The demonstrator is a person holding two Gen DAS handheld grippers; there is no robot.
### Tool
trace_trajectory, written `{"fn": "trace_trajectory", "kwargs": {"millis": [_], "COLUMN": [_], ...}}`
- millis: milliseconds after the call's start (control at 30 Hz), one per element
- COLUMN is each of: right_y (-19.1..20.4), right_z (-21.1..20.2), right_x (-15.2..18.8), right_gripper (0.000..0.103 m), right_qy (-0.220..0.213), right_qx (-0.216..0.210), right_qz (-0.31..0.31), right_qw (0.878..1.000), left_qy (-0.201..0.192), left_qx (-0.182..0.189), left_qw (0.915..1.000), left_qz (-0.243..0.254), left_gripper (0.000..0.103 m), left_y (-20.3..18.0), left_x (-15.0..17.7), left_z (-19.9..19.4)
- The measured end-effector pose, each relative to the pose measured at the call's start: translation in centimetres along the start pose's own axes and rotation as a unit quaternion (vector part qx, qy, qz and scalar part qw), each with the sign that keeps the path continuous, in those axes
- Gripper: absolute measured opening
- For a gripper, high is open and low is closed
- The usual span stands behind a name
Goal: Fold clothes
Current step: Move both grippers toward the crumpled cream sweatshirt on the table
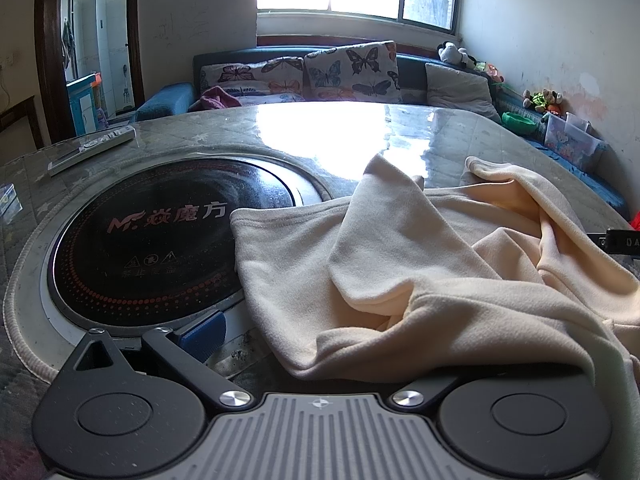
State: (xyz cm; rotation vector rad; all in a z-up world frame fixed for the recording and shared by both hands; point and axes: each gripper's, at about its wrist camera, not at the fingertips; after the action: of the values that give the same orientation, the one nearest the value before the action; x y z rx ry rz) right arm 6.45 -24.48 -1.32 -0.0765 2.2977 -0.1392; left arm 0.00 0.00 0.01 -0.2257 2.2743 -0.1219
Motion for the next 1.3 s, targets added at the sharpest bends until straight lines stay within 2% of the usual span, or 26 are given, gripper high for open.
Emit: {"fn": "trace_trajectory", "kwargs": {"millis": [200, 267, 367, 567, 1000, 1300], "right_y": [-3.5, -4.1, -3.7, -3.3, -2.3, -0.7], "right_z": [-0.5, -1.6, -4.0, -6.5, -11.9, -14.5], "right_x": [0.8, 1.7, 2.6, 3.4, 6.5, 9.1], "right_gripper": [0.103, 0.103, 0.103, 0.103, 0.103, 0.103], "right_qy": [0.005, -0.016, -0.027, -0.034, -0.056, -0.068], "right_qx": [-0.015, -0.021, -0.025, -0.045, -0.105, -0.127], "right_qz": [-0.010, -0.011, -0.023, -0.030, -0.066, -0.098], "right_qw": [1.000, 1.000, 0.999, 0.998, 0.991, 0.985], "left_qy": [0.022, 0.033, 0.017, 0.014, 0.004, -0.008], "left_qx": [-0.029, -0.040, -0.056, -0.076, -0.093, -0.083], "left_qw": [0.9993, 0.9986, 0.9983, 0.9969, 0.9951, 0.9957], "left_qz": [-0.006, -0.008, -0.001, -0.008, -0.034, -0.040], "left_gripper": [0.103, 0.103, 0.103, 0.103, 0.103, 0.103], "left_y": [-0.3, -0.4, 0.2, 1.9, 2.0, 1.2], "left_x": [-0.4, -0.8, 0.2, 0.8, 2.2, 3.6], "left_z": [-0.1, 0.3, -0.7, -4.1, -8.7, -11.2]}}
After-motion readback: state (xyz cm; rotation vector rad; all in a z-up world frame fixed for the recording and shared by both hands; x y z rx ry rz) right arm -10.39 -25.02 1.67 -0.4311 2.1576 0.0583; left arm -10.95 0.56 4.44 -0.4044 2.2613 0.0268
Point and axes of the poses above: each gripper's, at about its wrist camera, not at the fingertips, and z roughly the way its jaws point, y to its left, x to its underside, and after that the axes turned 11 degrees about -z, right-handed
